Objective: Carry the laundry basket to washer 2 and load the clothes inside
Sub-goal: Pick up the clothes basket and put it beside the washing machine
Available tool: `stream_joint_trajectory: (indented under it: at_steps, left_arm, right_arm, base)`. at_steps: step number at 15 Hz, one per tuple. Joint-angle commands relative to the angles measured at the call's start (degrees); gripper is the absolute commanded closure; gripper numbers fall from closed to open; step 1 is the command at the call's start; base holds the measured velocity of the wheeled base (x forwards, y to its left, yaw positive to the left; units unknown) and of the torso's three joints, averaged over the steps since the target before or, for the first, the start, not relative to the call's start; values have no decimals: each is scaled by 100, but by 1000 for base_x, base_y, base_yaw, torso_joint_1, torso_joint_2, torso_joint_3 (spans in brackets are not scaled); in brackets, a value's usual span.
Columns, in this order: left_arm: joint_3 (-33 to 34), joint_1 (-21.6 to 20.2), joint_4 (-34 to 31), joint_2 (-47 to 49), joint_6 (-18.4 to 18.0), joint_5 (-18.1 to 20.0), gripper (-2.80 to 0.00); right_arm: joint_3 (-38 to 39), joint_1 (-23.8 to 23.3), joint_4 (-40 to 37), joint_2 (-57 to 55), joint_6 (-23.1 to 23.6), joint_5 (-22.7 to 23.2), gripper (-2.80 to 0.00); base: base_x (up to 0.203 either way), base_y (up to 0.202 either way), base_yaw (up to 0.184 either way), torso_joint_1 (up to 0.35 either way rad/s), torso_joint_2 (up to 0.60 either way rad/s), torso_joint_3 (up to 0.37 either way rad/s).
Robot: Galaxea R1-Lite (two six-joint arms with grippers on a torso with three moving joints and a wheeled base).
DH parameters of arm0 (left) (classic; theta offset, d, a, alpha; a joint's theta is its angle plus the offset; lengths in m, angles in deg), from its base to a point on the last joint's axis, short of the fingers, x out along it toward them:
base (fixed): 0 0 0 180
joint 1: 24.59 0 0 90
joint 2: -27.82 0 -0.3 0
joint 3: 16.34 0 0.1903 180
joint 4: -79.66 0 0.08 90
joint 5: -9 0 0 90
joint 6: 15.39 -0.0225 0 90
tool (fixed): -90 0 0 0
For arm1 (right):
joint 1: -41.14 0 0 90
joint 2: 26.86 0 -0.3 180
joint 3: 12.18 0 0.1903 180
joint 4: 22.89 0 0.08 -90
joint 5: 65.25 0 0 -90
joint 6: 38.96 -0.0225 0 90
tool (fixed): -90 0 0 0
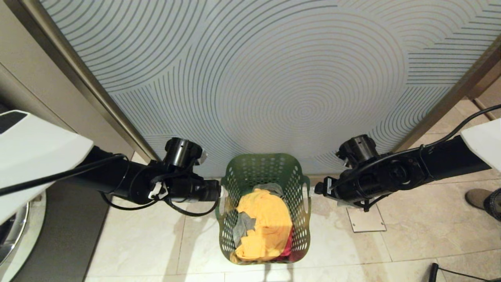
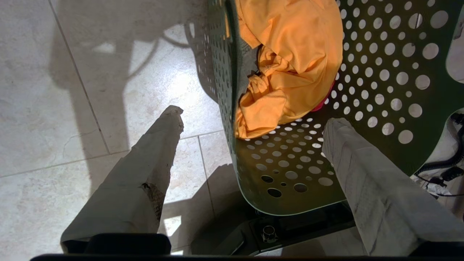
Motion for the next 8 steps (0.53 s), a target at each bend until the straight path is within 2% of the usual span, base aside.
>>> stream_joint_trajectory:
  at_steps: [1,5,8]
  left_arm:
    - [-3,3,8,17,1,-4,-280]
    - [-19,11,227,197,1,-376,-280]
    - [-77,7,499,397,-48,-501,-280]
  right_arm:
    - [-128,-74,3,-217,63,96,-280]
    - [-697,-260,78,-732,448,403,-280]
    - [-1168,-264,65,-925,496,426,-280]
  base:
    - [0,0,0,0,0,0]
    - [0,0,0,0,0,0]
    - [0,0,0,0,0,0]
